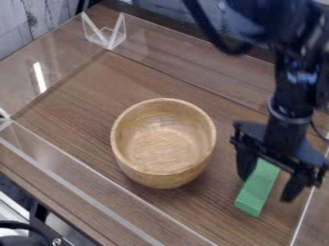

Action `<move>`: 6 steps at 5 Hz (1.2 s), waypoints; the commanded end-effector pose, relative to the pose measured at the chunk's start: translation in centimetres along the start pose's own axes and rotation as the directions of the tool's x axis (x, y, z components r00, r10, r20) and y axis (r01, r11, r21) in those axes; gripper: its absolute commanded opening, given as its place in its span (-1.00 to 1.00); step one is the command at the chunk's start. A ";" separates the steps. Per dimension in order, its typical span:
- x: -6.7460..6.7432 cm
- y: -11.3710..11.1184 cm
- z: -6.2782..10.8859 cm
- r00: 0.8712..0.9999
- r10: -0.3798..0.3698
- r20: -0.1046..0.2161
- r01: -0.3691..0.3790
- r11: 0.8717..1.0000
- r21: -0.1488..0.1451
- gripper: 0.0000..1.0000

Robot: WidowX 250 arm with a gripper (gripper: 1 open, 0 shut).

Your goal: Put green stick into wooden bowl

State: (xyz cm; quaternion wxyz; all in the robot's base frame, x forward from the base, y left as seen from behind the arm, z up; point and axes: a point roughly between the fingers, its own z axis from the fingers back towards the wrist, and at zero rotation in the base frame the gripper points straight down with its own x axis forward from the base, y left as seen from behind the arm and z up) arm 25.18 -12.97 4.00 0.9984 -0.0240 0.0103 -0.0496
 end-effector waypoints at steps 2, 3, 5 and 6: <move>1.4 0.1 -2.2 0.996 -0.003 0.094 0.004 1.000 -0.012 1.00; 0.2 1.1 -2.1 0.994 -0.031 0.101 0.033 0.999 -0.013 1.00; -0.6 2.9 -1.7 0.994 -0.043 0.104 0.044 0.999 -0.005 1.00; 0.3 2.4 -1.4 0.993 -0.035 0.115 0.036 0.999 -0.004 1.00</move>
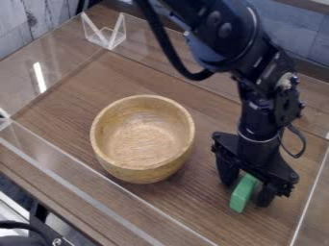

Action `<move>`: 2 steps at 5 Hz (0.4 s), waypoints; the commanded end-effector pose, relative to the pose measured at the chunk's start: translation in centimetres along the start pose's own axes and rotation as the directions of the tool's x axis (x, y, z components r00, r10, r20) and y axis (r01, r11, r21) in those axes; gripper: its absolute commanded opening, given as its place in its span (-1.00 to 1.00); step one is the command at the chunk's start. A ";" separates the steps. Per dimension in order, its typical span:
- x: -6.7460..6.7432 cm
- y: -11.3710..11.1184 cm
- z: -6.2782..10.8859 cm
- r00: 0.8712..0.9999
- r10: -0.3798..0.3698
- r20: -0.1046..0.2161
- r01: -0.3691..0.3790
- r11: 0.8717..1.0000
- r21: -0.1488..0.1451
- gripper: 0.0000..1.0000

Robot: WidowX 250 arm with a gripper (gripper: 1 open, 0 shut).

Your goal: Put green stick into wooden bowl

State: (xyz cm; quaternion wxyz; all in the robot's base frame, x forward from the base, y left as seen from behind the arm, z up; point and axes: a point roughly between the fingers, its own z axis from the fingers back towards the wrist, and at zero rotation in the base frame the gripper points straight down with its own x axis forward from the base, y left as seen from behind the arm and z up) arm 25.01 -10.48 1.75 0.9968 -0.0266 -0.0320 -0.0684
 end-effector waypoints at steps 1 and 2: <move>1.6 -0.6 0.7 0.999 0.010 0.046 -0.009 1.000 -0.008 1.00; 2.2 -2.1 0.8 0.998 -0.024 0.063 0.025 0.999 -0.021 -1.00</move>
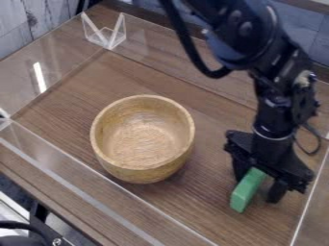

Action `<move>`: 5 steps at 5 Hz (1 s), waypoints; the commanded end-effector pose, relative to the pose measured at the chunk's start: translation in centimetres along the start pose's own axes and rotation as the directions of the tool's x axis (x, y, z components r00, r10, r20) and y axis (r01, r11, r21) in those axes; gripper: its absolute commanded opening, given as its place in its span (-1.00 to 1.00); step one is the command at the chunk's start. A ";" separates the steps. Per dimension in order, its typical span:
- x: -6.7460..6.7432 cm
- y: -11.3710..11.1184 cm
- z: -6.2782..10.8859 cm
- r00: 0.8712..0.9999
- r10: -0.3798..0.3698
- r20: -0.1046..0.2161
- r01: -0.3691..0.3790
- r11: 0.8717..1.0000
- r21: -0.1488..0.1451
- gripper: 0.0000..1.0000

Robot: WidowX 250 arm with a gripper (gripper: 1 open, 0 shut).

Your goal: Put green stick into wooden bowl

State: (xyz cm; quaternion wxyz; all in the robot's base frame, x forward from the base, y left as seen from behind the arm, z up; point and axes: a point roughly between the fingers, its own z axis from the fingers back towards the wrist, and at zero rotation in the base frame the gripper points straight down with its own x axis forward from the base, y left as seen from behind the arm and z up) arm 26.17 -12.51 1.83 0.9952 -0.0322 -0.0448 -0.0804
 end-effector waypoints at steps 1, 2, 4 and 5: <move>1.1 -1.7 0.8 0.999 -0.021 0.050 0.023 0.999 -0.038 1.00; 0.7 -1.8 0.9 0.998 -0.023 0.054 0.026 0.999 -0.048 1.00; 0.8 -1.9 1.3 0.998 -0.029 0.052 0.032 0.998 -0.054 1.00; 1.4 -2.1 1.6 0.998 -0.029 0.050 0.031 0.998 -0.056 1.00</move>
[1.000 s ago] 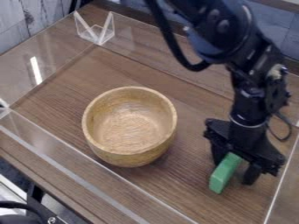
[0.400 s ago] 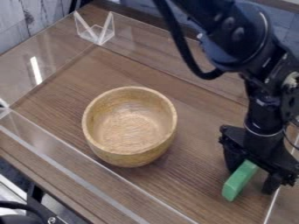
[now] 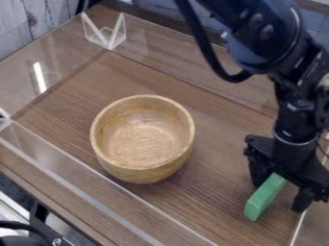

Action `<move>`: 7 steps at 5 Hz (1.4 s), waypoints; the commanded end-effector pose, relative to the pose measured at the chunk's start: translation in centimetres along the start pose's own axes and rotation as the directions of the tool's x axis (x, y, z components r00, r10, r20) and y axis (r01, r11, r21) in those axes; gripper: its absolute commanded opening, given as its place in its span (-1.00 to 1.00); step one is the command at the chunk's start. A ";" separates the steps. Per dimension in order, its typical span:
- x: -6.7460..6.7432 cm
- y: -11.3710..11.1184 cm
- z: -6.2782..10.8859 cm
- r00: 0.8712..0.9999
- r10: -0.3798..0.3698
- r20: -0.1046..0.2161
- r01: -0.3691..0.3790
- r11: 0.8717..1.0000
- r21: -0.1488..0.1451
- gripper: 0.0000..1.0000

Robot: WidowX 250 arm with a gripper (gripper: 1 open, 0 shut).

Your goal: Put green stick into wooden bowl

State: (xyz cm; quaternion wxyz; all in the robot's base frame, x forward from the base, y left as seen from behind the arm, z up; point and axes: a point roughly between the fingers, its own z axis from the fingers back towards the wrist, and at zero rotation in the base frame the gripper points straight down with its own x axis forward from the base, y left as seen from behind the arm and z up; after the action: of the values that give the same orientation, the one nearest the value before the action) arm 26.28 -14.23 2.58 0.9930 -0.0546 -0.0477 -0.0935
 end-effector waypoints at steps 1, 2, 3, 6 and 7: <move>0.9 0.7 0.4 0.999 0.004 0.041 -0.004 1.000 -0.012 1.00; 1.5 0.6 0.3 0.997 0.058 0.043 -0.058 0.998 -0.005 -1.00; 1.9 0.5 0.5 0.993 0.109 0.046 -0.109 0.994 0.001 -1.00; 0.1 5.2 11.4 0.989 0.094 0.116 -0.096 0.995 0.014 -1.00; -1.3 9.1 13.4 0.993 0.051 0.106 -0.054 0.998 0.025 -1.00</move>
State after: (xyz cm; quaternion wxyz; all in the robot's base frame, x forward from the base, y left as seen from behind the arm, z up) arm 25.40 -3.39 13.85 0.9939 -0.0459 -0.0825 -0.0578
